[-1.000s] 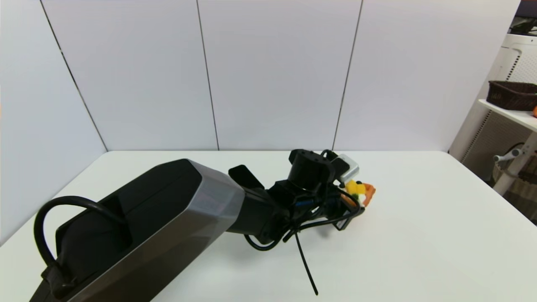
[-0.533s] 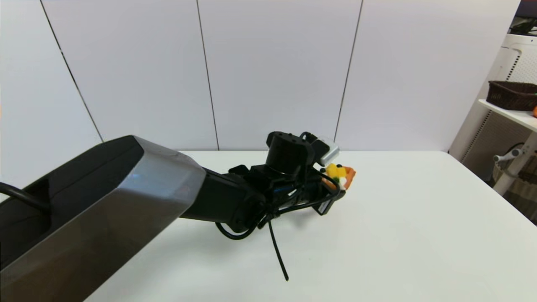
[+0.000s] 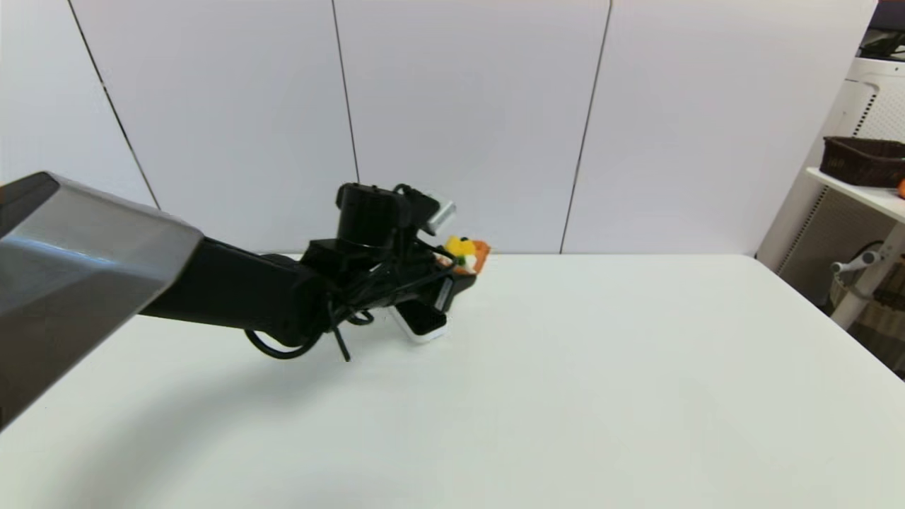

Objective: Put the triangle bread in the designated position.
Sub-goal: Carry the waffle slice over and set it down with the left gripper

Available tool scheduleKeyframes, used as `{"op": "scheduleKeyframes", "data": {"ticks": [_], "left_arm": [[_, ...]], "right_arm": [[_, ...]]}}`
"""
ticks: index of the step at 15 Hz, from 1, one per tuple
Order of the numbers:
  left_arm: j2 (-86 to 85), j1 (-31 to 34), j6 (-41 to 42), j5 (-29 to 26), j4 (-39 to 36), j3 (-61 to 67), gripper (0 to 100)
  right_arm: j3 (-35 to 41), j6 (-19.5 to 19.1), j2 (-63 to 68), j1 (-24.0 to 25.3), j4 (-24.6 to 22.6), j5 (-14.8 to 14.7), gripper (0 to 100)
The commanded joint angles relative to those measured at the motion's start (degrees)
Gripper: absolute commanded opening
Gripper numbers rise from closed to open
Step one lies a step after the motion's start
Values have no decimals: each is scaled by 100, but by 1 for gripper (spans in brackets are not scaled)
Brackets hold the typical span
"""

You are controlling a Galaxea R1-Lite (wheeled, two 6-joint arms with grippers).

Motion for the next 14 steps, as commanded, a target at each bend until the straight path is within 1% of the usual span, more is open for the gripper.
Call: {"op": "scheduleKeyframes", "data": {"ticks": [1, 4, 6, 9, 12, 14], "left_arm": [[-525, 795, -43, 175, -49, 686, 0], [-850, 1252, -78, 333, -58, 1178, 0], [-964, 1463, -298, 553, -76, 1582, 0], [-1026, 1524, -905, 772, -243, 2039, 0], [-1035, 1524, -1247, 1335, -524, 2356, 0], [-1026, 1498, -1564, 1519, -770, 2611, 0]], "right_arm": [[0, 0, 7, 1, -6, 0, 100], [0, 18, 7, 1, 2, 0, 100], [0, 0, 7, 1, 2, 0, 100], [0, 18, 7, 1, -6, 0, 100], [0, 0, 7, 1, -6, 0, 100], [0, 0, 7, 1, -6, 0, 100]]}}
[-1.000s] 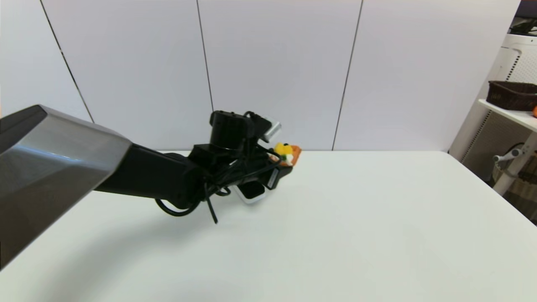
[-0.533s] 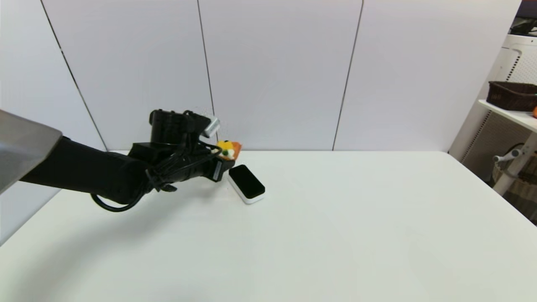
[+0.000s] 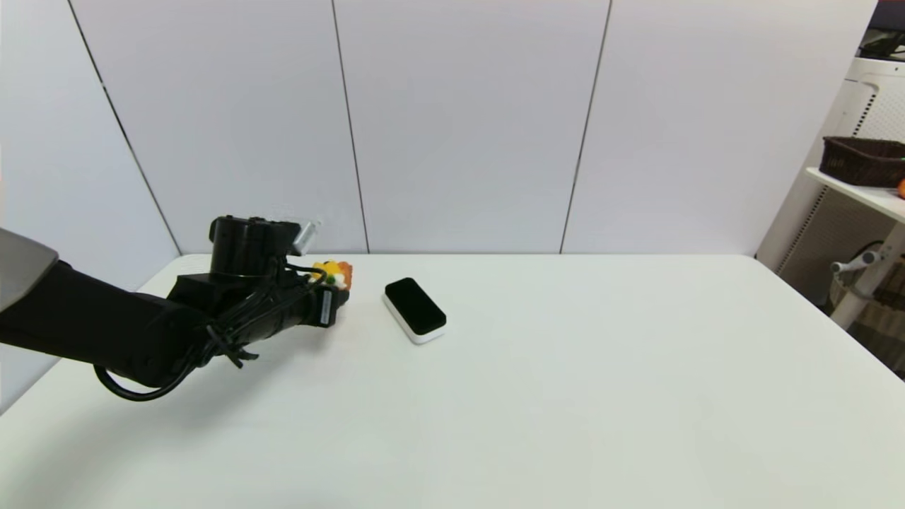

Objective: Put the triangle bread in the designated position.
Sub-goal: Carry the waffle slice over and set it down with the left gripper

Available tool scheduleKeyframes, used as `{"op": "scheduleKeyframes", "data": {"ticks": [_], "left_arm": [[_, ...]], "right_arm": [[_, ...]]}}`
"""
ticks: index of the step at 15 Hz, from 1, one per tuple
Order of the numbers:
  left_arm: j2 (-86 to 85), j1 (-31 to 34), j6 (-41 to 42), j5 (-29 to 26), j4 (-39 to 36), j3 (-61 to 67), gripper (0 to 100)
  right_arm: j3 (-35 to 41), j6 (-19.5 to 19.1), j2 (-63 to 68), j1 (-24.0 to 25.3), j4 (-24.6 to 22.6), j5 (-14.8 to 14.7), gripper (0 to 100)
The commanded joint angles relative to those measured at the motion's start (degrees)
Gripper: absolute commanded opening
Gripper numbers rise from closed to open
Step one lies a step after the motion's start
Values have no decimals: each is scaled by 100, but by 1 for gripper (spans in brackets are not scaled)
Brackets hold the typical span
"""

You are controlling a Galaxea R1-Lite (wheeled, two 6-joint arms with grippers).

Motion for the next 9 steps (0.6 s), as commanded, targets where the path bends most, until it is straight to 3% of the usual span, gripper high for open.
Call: {"op": "scheduleKeyframes", "data": {"ticks": [1, 4, 9], "left_arm": [[12, -67, -519, 334, -367, 418, 0], [3, -120, -660, 633, -402, 541, 0], [30, -322, -932, 686, -402, 726, 0]], "right_arm": [[0, -4, 7, 1, -4, 0, 100], [0, -4, 7, 1, -4, 0, 100], [0, -4, 7, 1, 5, 0, 100]]}}
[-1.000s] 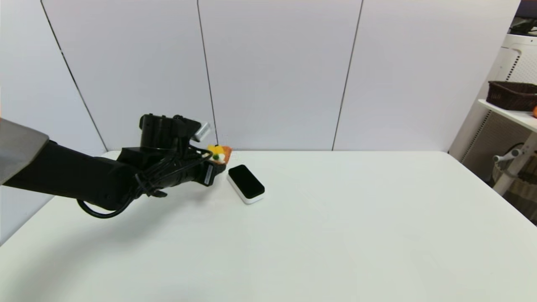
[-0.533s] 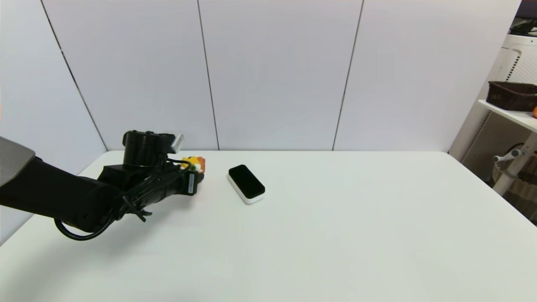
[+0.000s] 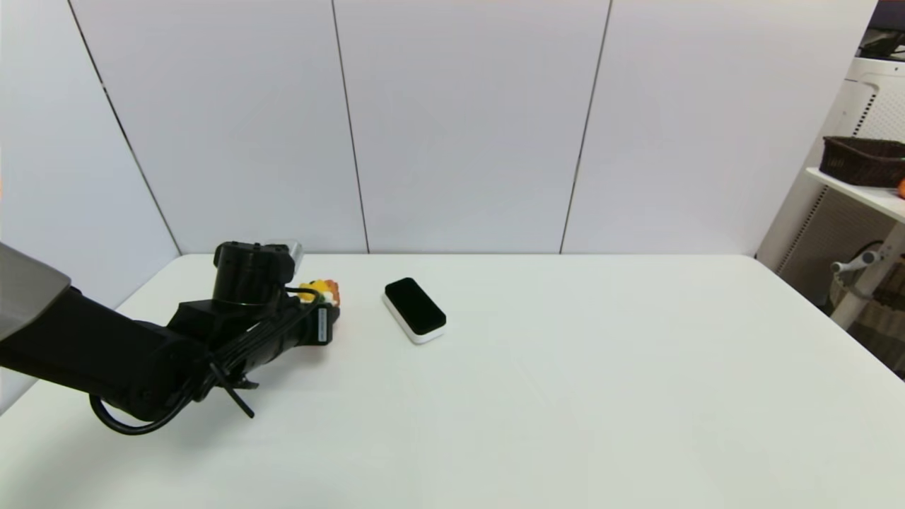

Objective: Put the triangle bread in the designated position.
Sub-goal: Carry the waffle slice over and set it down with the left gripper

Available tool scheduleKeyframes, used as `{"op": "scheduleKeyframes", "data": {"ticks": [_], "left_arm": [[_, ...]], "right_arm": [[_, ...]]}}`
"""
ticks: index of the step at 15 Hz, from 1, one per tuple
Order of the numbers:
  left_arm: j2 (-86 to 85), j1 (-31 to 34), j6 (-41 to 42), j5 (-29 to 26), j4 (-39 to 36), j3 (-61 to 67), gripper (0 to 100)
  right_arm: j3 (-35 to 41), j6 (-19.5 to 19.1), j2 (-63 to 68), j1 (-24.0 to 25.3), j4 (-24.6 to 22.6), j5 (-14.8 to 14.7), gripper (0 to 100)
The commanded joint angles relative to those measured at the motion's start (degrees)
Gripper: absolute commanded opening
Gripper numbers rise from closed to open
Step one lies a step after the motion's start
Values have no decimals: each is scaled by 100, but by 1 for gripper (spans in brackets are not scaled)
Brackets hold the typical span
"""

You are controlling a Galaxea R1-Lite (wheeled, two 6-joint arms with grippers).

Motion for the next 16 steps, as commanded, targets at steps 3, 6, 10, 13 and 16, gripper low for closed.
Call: {"op": "scheduleKeyframes", "data": {"ticks": [3, 6, 10, 13, 16], "left_arm": [[96, -194, -139, 13, -13, 105, 0], [149, -202, -139, 13, -13, 148, 0], [193, -211, -139, 13, -83, 166, 0], [201, -211, -148, 13, -83, 175, 0], [210, -211, -139, 13, -92, 166, 100]], "right_arm": [[0, 0, 7, 1, 5, 0, 100], [0, 0, 7, 1, -4, 0, 100], [0, 0, 7, 1, -4, 0, 100], [0, 0, 7, 1, -4, 0, 100], [0, 0, 7, 1, 5, 0, 100]]}}
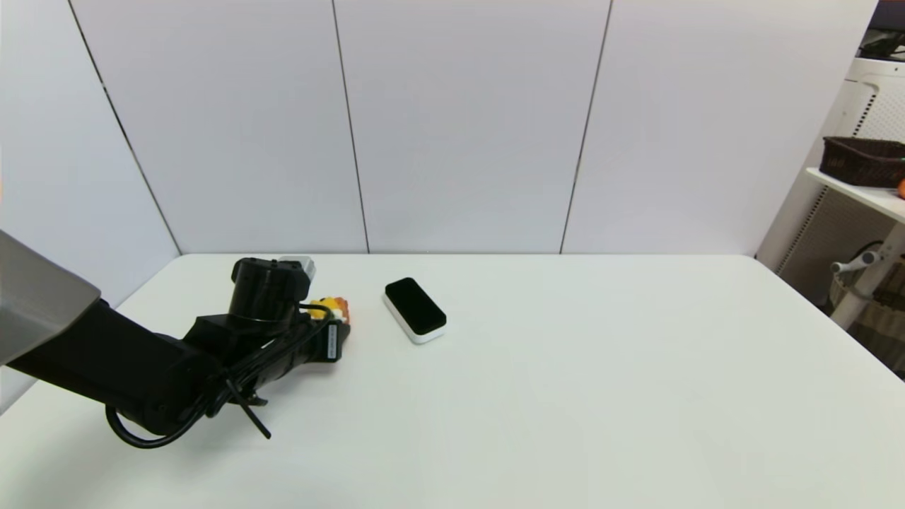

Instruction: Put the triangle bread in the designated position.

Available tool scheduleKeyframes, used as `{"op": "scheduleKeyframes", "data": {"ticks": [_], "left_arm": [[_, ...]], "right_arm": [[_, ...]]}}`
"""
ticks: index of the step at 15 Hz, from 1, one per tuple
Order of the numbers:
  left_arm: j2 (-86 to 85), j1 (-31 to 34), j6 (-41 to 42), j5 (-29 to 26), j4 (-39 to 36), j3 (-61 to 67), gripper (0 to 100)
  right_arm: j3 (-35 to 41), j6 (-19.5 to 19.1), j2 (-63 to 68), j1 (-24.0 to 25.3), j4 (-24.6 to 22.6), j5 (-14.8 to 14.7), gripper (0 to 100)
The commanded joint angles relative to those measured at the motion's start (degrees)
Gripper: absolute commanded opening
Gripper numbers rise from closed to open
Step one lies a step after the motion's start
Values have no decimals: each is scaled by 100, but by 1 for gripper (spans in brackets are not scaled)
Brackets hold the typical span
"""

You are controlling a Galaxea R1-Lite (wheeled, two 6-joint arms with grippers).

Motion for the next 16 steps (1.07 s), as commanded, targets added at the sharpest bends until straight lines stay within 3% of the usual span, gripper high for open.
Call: {"op": "scheduleKeyframes", "data": {"ticks": [1, 16], "left_arm": [[26, 1, -7, 9, -30, -8, 100], [-888, 1, 81, 246, -65, -70, 100]], "right_arm": [[0, -4, 7, 1, 5, 0, 100], [0, -4, 7, 1, 5, 0, 100]]}}
